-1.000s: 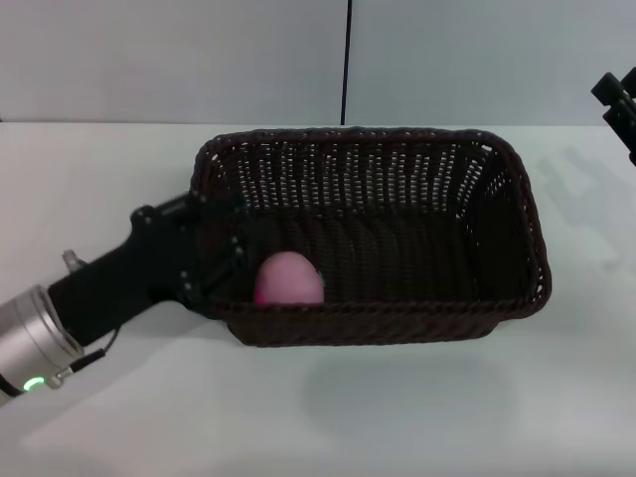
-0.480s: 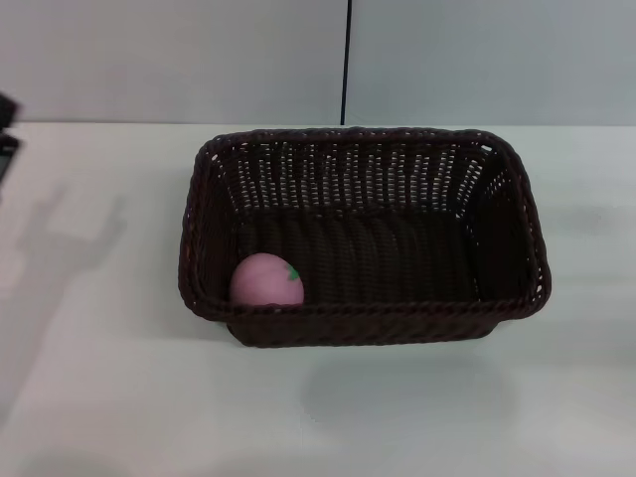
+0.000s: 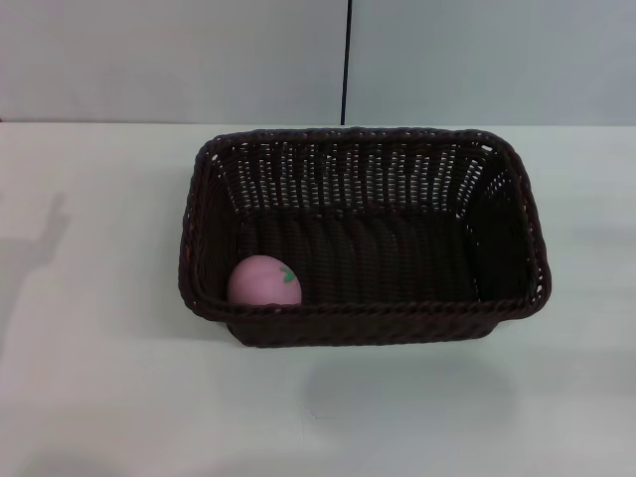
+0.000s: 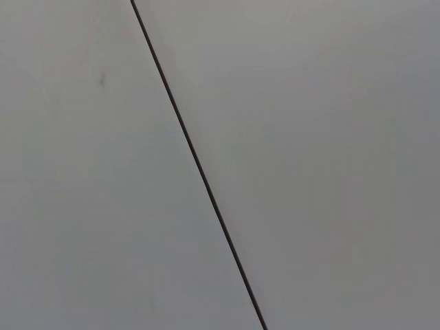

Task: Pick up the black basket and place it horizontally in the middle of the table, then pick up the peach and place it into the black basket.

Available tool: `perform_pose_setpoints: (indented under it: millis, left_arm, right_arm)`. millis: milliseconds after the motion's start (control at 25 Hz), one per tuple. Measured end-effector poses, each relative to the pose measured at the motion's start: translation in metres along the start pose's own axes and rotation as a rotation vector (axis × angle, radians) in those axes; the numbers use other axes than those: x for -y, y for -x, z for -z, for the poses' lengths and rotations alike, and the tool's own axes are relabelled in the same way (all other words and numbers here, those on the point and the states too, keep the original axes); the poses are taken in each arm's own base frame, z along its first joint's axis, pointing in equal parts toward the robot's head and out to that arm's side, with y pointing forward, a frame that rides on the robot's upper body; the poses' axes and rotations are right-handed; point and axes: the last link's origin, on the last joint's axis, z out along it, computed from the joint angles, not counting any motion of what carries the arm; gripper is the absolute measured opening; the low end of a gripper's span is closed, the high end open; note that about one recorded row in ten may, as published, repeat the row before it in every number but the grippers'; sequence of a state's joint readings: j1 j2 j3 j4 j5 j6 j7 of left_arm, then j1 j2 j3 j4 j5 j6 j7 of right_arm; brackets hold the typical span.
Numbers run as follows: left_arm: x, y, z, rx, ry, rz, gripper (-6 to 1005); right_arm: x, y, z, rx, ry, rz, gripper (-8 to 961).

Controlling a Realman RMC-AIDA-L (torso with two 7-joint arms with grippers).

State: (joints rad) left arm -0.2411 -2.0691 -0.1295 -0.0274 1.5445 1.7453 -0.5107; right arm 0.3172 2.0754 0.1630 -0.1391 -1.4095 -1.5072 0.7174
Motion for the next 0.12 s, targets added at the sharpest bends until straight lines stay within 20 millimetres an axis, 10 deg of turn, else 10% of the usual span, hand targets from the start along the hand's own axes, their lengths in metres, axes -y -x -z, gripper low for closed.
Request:
perform_pose_setpoints:
  millis: [120]
  left_arm:
    - [-0.0004, 0.0032, -0.0014, 0.012, -0.011, 0.009, 829]
  right_arm:
    - [-0.0013, 0.0000, -0.0022, 0.002, 0.004, -0.002, 473]
